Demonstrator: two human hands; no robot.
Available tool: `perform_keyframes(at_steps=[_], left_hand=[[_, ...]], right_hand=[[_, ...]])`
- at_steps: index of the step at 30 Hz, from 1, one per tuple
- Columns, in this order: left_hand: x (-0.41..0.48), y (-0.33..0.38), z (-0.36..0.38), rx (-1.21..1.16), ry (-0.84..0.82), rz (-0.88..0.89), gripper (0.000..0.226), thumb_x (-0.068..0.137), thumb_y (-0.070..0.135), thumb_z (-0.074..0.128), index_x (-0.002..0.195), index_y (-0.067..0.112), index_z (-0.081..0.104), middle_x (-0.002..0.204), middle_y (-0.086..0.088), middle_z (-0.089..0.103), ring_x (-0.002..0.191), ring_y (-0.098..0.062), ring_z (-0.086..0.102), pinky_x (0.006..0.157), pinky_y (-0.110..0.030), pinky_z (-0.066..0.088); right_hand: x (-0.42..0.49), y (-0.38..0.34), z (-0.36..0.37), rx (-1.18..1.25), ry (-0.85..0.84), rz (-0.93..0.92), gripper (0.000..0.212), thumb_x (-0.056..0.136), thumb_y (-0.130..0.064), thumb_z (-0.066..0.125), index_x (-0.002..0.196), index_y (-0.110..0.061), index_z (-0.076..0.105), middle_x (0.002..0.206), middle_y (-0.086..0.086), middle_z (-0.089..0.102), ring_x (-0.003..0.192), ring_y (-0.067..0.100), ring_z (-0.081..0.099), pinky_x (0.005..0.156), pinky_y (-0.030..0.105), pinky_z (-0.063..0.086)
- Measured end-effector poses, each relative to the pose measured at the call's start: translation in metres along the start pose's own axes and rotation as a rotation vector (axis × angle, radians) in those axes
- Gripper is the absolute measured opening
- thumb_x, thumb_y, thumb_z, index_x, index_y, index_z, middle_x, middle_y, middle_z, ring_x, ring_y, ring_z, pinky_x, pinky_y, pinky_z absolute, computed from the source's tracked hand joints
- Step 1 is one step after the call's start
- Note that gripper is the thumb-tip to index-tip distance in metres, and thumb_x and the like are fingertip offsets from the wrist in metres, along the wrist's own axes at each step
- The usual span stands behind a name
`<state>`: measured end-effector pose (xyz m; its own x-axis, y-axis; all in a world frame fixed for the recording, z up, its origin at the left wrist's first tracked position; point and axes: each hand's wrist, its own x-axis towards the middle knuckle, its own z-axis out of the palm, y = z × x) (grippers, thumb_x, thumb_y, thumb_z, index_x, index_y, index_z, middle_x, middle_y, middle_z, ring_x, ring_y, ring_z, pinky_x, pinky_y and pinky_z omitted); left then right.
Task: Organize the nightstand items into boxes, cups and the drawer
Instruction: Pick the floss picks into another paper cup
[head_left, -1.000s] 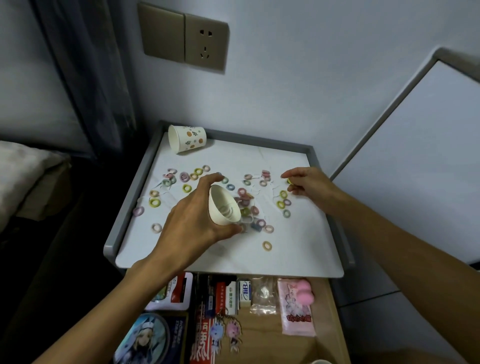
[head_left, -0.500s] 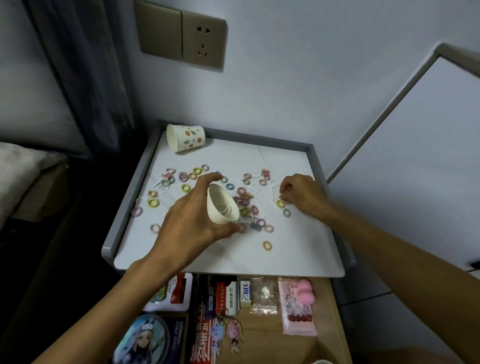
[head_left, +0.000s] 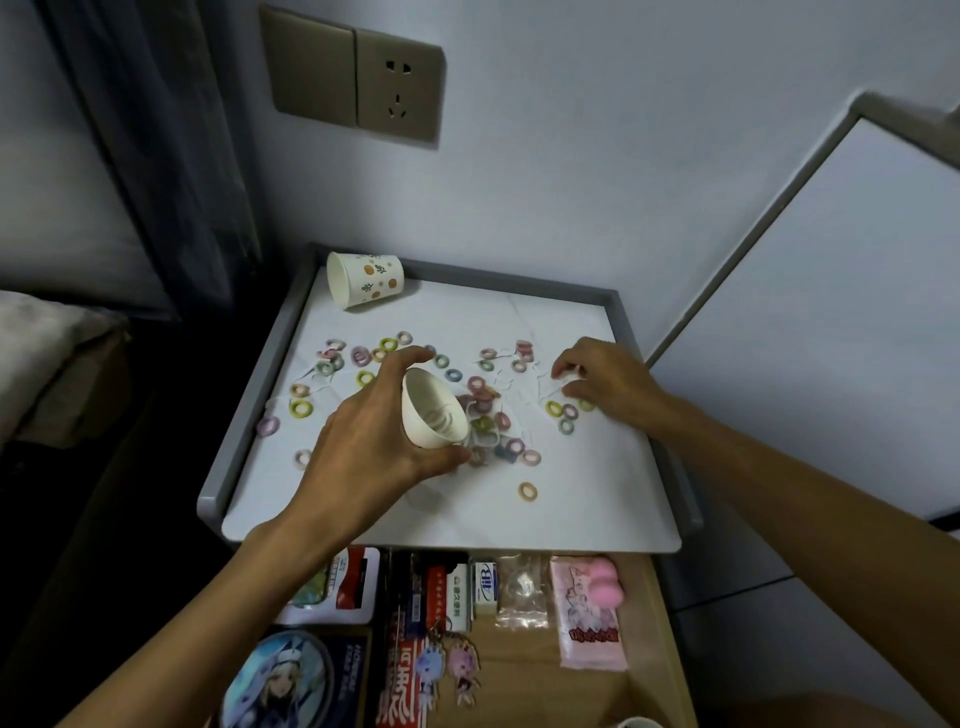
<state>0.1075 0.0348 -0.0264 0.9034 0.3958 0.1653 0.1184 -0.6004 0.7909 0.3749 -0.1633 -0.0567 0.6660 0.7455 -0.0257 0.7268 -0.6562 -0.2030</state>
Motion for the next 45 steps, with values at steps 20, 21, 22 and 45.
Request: perform_keyframes(at_steps=[20,21,22,45], left_hand=[[0.002,-0.006,0.000,0.024,-0.003,0.011,0.090,0.065,0.043,0.089,0.137,0.037,0.036,0.111,0.014,0.060,0.095,-0.015,0.060,0.076,-0.031,0.048],[0.002,-0.006,0.000,0.028,-0.005,0.013,0.091,0.064,0.044,0.089,0.137,0.037,0.036,0.111,0.014,0.060,0.095,-0.015,0.060,0.076,-0.031,0.048],[0.002,-0.006,0.000,0.030,-0.006,0.014,0.091,0.064,0.044,0.089,0.137,0.038,0.036,0.111,0.014,0.059,0.095,-0.016,0.060,0.076,-0.031,0.048],[0.000,-0.003,-0.007,-0.013,0.009,0.017,0.089,0.065,0.041,0.090,0.137,0.036,0.038,0.111,0.014,0.060,0.095,-0.012,0.058,0.074,-0.026,0.043]], right_hand=[[0.029,-0.012,0.003,-0.114,-0.217,-0.186,0.010,0.087,-0.015,0.072,0.097,-0.014,0.070,0.110,0.002,0.060,0.099,0.013,0.049,0.080,0.024,0.036],[0.028,-0.011,0.004,-0.129,-0.213,-0.183,0.010,0.090,-0.015,0.070,0.099,-0.013,0.069,0.109,0.003,0.060,0.100,0.016,0.050,0.080,0.024,0.037],[0.026,-0.009,0.005,-0.146,-0.205,-0.185,0.009,0.092,-0.014,0.067,0.100,-0.011,0.067,0.108,0.005,0.061,0.101,0.019,0.052,0.080,0.025,0.039],[0.012,-0.075,0.012,-0.037,-0.082,0.426,0.034,0.083,-0.026,0.079,0.108,-0.005,0.070,0.107,0.013,0.071,0.092,0.029,0.069,0.081,0.033,0.055]])
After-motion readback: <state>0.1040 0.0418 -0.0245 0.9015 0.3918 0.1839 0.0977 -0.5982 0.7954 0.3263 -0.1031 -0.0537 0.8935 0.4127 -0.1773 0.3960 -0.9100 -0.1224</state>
